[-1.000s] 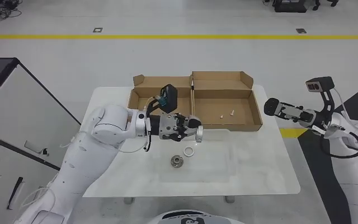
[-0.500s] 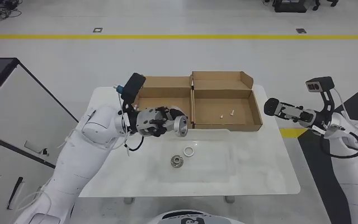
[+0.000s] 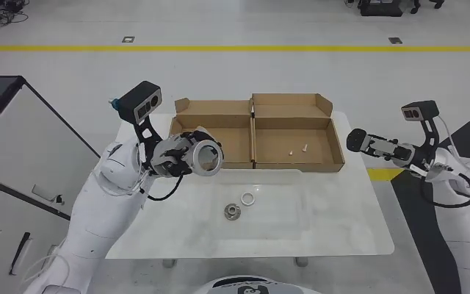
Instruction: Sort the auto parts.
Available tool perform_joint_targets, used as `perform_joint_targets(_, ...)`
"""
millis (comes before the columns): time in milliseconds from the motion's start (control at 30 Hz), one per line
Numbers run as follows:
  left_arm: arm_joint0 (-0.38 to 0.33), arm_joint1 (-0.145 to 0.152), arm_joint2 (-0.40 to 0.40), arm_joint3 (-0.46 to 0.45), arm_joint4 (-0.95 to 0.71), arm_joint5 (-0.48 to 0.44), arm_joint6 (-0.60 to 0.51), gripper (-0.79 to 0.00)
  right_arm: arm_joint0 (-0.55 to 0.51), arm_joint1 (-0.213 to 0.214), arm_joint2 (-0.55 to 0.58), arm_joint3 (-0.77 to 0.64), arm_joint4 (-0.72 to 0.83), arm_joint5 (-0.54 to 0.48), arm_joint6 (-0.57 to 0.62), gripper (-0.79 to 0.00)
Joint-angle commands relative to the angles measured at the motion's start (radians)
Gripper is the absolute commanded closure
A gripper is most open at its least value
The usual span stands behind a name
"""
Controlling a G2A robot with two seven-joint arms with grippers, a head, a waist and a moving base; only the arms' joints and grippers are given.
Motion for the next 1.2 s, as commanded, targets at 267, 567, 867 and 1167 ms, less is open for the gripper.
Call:
perform_joint_targets(267,0.016,-0.016,-0.007,-0.028,-0.053,0.000,0.000,0.000,0.000,0.000,0.000,0.000,0.000,0.000,0.000,-0.785)
perform_joint_targets(567,0.022,-0.017,0.000,-0.048,-0.059,0.012,0.015,0.000,0.000,0.000,0.000,0.000,0.000,0.000,0.000,-0.785)
perform_joint_targets(867,0.061,-0.013,0.020,-0.122,-0.249,0.002,-0.001,0.000,0.000,0.000,0.000,0.000,0.000,0.000,0.000,-0.785)
perform_joint_targets(1167,0.071,0.001,0.010,-0.145,-0.389,0.023,-0.023,0.000,0.000,0.000,0.000,0.000,0.000,0.000,0.000,-0.785)
